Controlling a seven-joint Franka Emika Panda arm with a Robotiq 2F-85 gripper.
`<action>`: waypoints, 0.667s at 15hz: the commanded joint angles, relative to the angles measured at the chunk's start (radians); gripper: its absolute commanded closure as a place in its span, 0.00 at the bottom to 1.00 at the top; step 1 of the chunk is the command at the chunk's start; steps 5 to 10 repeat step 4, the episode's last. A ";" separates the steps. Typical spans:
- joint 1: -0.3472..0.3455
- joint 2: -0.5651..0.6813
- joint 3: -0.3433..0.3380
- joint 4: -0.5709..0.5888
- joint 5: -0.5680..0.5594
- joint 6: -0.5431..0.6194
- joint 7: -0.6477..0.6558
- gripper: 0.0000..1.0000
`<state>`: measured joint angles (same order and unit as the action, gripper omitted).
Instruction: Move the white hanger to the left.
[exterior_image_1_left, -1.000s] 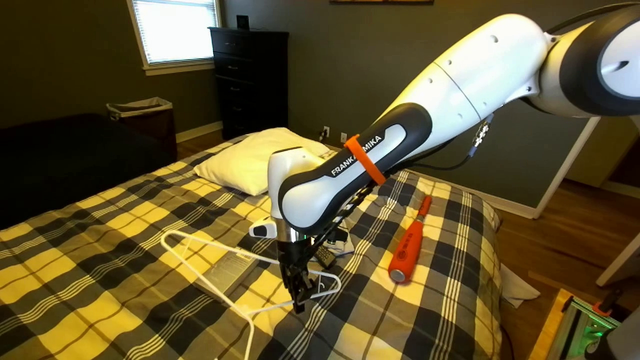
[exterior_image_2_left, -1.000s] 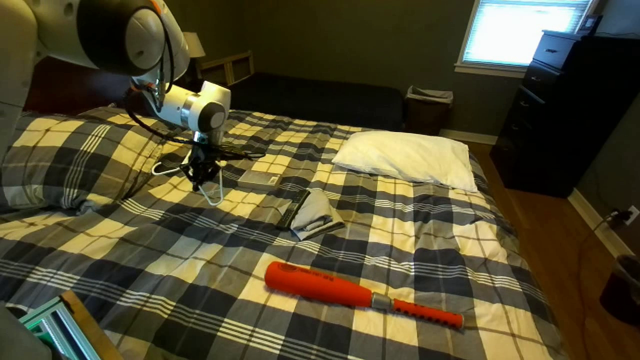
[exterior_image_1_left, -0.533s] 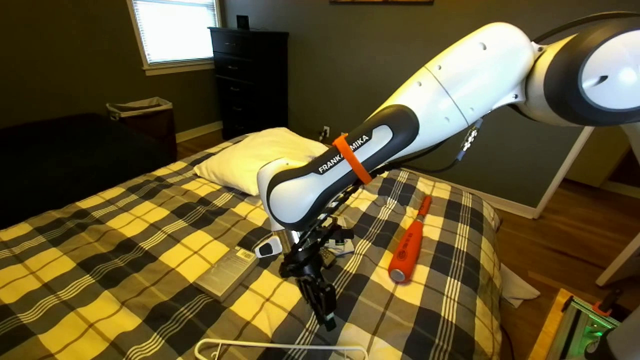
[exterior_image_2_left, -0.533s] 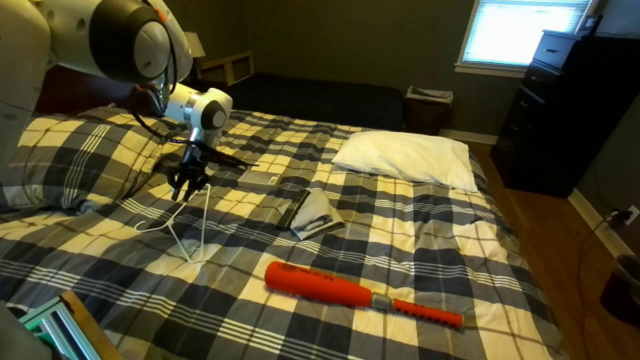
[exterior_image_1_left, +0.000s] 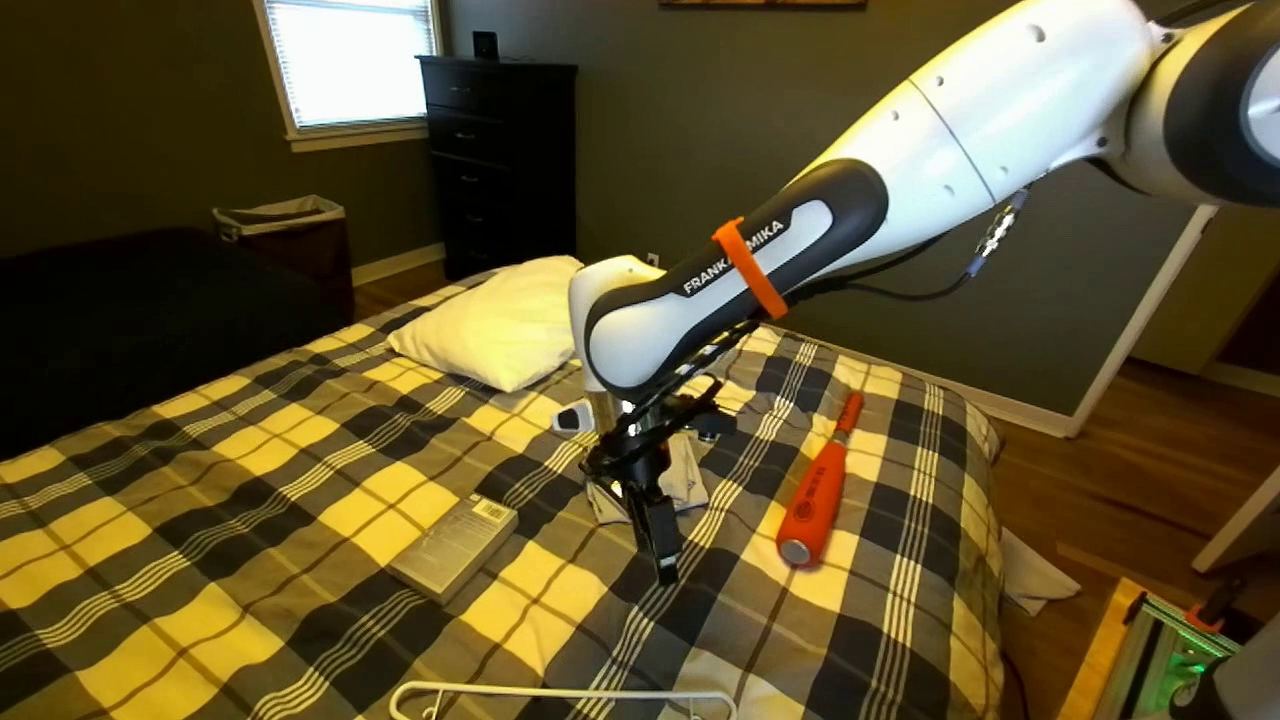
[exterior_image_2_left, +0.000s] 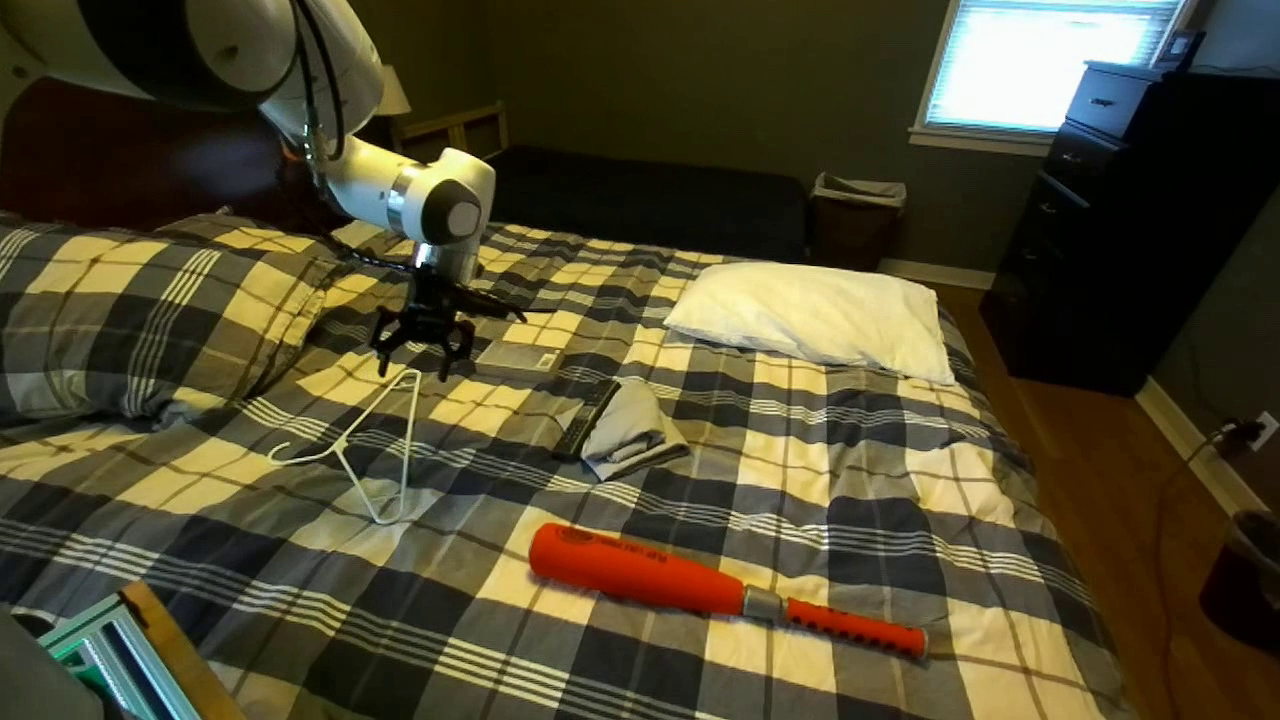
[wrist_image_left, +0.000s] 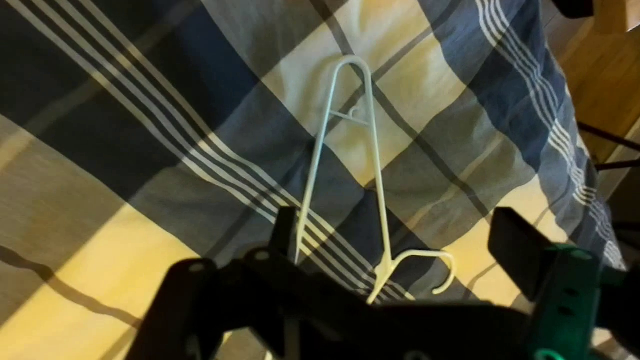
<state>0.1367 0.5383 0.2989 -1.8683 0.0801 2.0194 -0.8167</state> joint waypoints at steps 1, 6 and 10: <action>-0.008 -0.025 -0.014 -0.031 0.004 0.034 0.020 0.00; -0.022 -0.061 -0.027 -0.077 0.007 0.075 0.049 0.00; -0.022 -0.061 -0.027 -0.077 0.007 0.075 0.049 0.00</action>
